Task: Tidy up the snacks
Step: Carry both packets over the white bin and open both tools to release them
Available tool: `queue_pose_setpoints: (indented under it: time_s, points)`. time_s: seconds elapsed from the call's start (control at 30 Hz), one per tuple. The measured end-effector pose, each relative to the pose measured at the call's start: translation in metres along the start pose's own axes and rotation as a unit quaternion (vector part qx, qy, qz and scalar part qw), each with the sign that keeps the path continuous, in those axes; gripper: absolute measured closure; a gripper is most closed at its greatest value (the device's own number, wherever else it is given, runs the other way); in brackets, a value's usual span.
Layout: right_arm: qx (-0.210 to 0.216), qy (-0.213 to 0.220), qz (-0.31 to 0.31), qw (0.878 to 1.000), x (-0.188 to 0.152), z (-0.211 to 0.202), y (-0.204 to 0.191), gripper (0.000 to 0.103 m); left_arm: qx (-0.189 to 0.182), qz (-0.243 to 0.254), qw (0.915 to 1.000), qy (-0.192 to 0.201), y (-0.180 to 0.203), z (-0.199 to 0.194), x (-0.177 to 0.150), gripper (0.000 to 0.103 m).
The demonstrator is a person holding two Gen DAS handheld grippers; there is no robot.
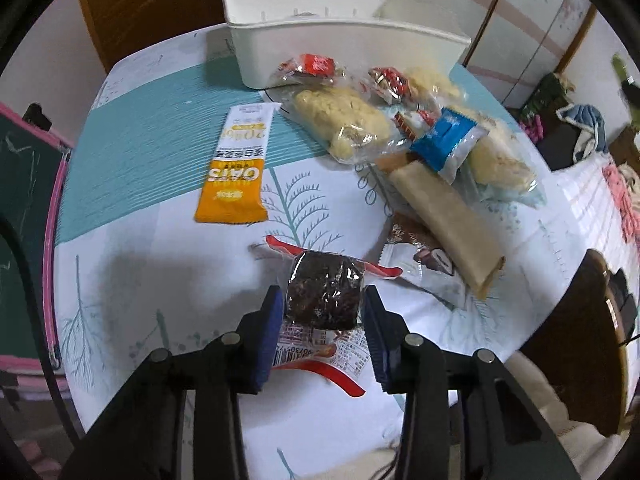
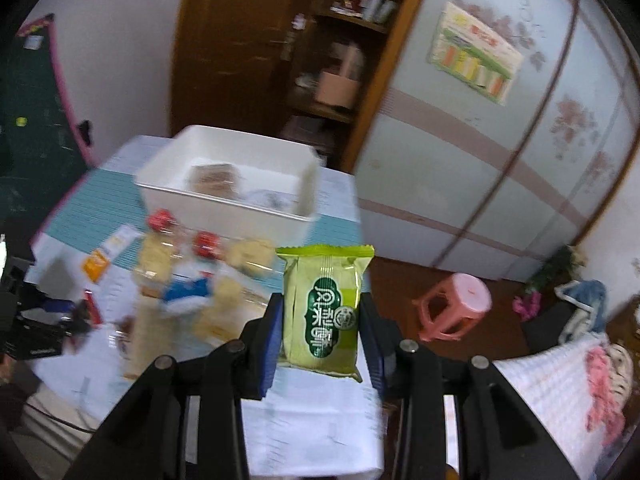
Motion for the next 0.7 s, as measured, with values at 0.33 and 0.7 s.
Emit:
queue_pose_setpoints:
  time_s: [0.33,0.7]
  points:
    - [0.116,0.001,-0.012,0.993,0.015,0.003,-0.059,0.067,0.018,0.025,0.9968,0.074,0.019,-0.102,0.056,0.066]
    - [0.127,0.02,0.032,0.991,0.095,0.022,-0.029,0.066,0.064,0.065,0.9822,0.164,0.044,-0.165,0.215,0.065]
Point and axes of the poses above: each gripper's, at about its wrist camera, not at the fingertips, and z roughly the way its jaws point, y to its right, x to its top, the point moved 9 cm from there along z, roughly the way its jaws point, and after that the axes turned 4 degrees about -x, right-handed, at the moved point
